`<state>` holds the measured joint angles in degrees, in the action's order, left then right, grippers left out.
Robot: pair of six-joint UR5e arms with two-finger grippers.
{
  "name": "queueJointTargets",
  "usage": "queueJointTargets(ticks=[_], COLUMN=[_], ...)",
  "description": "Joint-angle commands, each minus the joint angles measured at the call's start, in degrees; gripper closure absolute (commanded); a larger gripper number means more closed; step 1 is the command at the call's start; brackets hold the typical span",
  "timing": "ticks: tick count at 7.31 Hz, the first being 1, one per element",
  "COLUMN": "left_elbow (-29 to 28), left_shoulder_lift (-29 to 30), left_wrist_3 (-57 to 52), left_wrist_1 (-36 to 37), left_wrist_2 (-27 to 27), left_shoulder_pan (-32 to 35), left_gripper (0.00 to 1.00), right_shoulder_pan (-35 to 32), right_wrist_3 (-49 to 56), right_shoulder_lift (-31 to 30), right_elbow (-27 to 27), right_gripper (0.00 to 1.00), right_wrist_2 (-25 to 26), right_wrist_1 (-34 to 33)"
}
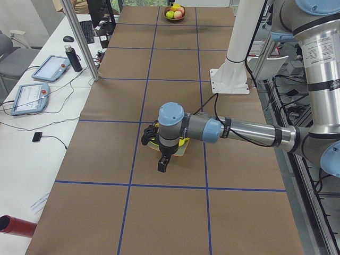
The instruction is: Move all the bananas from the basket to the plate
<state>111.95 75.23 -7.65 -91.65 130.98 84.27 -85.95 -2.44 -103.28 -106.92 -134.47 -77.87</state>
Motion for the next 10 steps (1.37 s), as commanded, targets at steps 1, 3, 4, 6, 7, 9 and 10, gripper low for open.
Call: queueJointTargets(ticks=[1,3,4,6,7,9,10], left_elbow=[-0.4,-1.7,-2.0,-2.2,-2.1,-2.0,-1.9], left_shoulder_lift=[-0.5,0.5,0.0,0.0,0.3,0.3,0.2], left_wrist_3=[-0.1,0.2,0.3,0.1,0.3,0.1,0.0], left_wrist_1=[1.5,2.6,2.4,1.6,1.7,1.6,1.5], left_wrist_2=[0.4,1.6,1.7,1.8,1.6,1.6,1.7], left_shoulder_pan=[1.7,1.7,1.9,1.9,1.9,1.9,1.9], left_gripper=[0.0,0.0,0.0,0.0,0.0,0.0,0.0], right_shoulder_pan=[-4.2,-4.8,-5.1,-5.3,-5.3,-5.2,-5.2], right_wrist_3=[2.9,3.7,3.8,4.2,4.2,4.1,4.0], right_shoulder_lift=[-2.1,-2.1,-2.3,-3.0,-3.6,-3.8,-3.9], right_elbow=[0.7,0.5,0.7,0.9,1.0,1.9,2.2], right_gripper=[0.0,0.0,0.0,0.0,0.0,0.0,0.0], right_wrist_2=[0.3,2.5,2.7,3.1,3.2,4.4,4.5], right_wrist_1=[-4.0,-4.7,-4.7,-4.6,-4.3,-4.1,-4.1])
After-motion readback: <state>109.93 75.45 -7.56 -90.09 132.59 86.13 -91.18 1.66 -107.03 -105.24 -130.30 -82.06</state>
